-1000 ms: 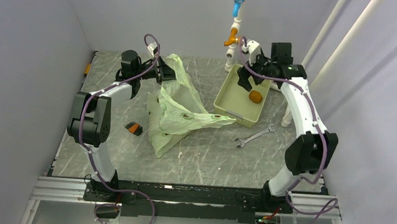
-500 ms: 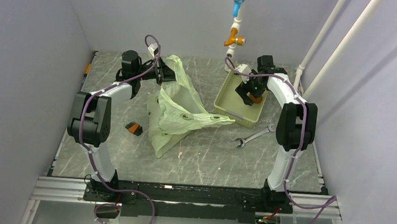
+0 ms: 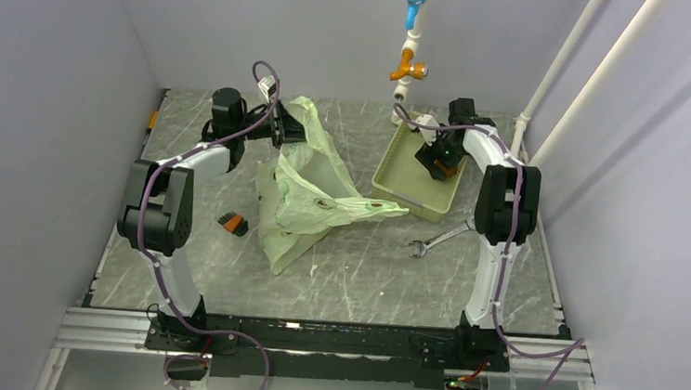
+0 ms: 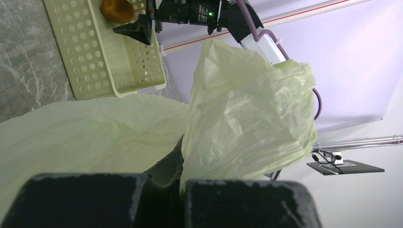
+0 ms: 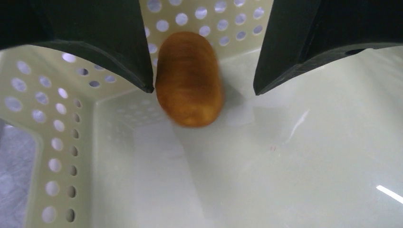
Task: Place the fake fruits into the plastic bag and tie a complex knot
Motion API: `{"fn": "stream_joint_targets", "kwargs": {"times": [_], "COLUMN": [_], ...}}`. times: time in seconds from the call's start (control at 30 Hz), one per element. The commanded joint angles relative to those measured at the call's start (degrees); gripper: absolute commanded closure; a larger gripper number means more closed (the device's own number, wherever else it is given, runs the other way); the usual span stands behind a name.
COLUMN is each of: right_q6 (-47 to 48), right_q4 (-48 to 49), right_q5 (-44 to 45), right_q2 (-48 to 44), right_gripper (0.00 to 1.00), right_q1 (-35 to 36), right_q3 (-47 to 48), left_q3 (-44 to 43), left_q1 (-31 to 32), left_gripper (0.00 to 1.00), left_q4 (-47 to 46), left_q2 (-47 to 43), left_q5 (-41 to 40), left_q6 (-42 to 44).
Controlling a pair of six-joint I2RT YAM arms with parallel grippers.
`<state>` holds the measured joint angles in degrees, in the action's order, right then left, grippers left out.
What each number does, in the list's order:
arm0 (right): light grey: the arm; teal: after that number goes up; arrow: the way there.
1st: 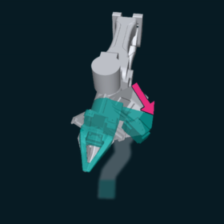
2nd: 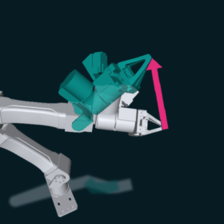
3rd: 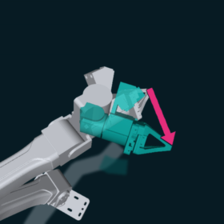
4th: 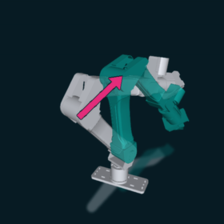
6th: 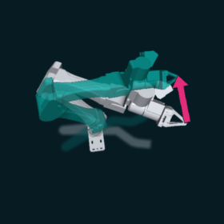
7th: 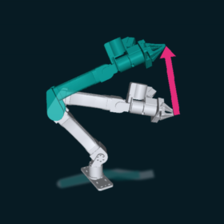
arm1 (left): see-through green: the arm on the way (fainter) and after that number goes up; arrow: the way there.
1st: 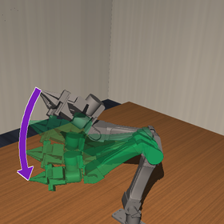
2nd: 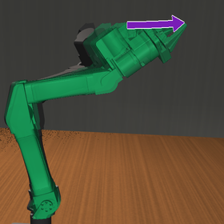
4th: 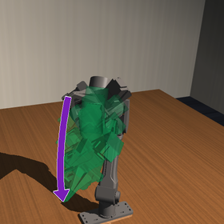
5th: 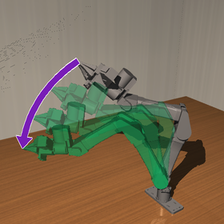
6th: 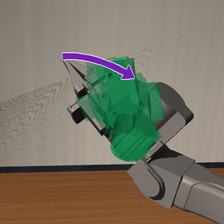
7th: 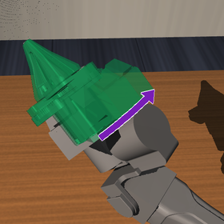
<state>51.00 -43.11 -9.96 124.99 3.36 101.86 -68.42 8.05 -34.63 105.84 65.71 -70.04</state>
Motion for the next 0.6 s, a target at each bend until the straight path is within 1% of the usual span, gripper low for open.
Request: {"fn": "stream_joint_targets", "kwargs": {"times": [0.0, 0.1, 0.17, 0.2, 0.33, 0.43, 0.57], "right_q6": [0.7, 0.1, -0.4, -0.4, -0.9, -3.2, -9.1], "right_q4": [-4.4, -5.5, -6.9, -7.5, -8.9, -10.1, -11.4], "right_q5": [-2.3, -2.6, -3.5, -3.8, -6.8, -13.1, -27.7], "right_q2": [3.1, 4.2, 5.0, 5.0, 2.3, -3.2, -12.8], "right_gripper": [0.27, 0.34, 0.36, 0.39, 0.64, 0.74, 0.77], "right_q1": [-0.5, -0.8, -1.2, -1.4, -1.4, -0.6, 2.0], "right_q3": [3.6, 4.7, 6.4, 6.8, 7.9, 9.5, 12.5], "left_q3": [-1.6, -2.2, -2.4, -2.3, -2.4, -2.4, -2.2], "left_q1": [-0.1, -0.1, -0.1, -0.1, -0.1, -0.1, -0.1], "left_gripper": [1.0, 1.0, 1.0, 1.0, 1.0, 1.0, 1.0], "left_q4": [-0.6, 0.1, 0.1, 0.0, 0.2, 0.6, -0.2], "left_q2": [0.0, 0.2, 0.3, 0.3, 0.3, 0.2, 0.3], "left_q5": [0.8, 1.0, 1.0, 1.0, 1.1, 1.2, 1.4], "left_q6": [1.5, 1.9, 1.9, 1.9, 2.2, 2.6, 1.9]}}
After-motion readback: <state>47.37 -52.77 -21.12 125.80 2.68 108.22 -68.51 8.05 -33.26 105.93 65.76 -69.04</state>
